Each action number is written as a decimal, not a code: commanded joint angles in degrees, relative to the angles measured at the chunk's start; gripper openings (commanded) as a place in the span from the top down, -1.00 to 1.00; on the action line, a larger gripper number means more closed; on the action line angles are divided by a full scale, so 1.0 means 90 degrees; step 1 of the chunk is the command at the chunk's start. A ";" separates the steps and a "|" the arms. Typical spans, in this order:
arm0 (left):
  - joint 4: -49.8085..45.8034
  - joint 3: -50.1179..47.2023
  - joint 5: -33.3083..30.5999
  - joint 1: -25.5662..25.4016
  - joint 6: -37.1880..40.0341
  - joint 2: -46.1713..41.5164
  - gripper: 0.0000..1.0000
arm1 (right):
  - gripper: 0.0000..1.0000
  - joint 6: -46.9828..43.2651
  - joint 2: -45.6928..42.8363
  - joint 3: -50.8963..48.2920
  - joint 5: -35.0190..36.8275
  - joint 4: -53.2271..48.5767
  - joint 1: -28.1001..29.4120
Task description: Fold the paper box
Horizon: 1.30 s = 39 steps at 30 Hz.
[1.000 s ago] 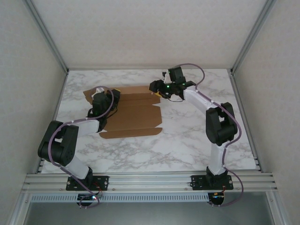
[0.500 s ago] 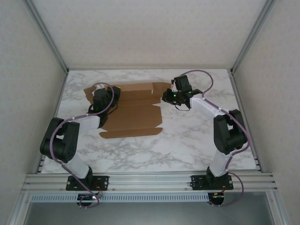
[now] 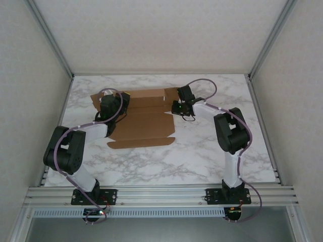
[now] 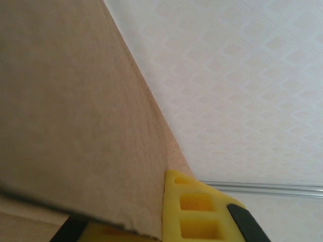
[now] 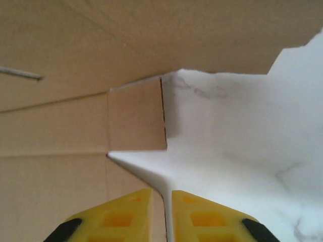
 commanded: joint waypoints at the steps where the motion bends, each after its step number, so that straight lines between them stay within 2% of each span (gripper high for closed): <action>1: -0.0613 0.0075 0.0216 0.0033 0.0146 0.0147 0.96 | 0.79 0.0050 0.0298 0.0352 0.0686 -0.0076 -0.0002; 8: -0.0877 0.0191 0.0304 0.0033 0.0326 0.0116 0.96 | 0.90 0.0139 0.0888 0.0907 0.0860 -0.0586 0.0007; 18: -0.0793 0.0272 0.0587 0.0033 0.0205 0.0334 0.96 | 0.84 0.0530 0.1248 0.1098 -0.0202 -0.0147 0.0086; 28: -0.0763 0.0167 0.0641 0.0032 0.0102 0.0250 0.95 | 0.77 0.1519 0.1037 0.0544 -0.1461 0.1355 0.0095; 39: -0.0851 0.0087 0.0601 0.0033 0.0037 0.0113 0.95 | 0.74 0.2188 0.0765 -0.0222 -0.1981 0.2914 0.0090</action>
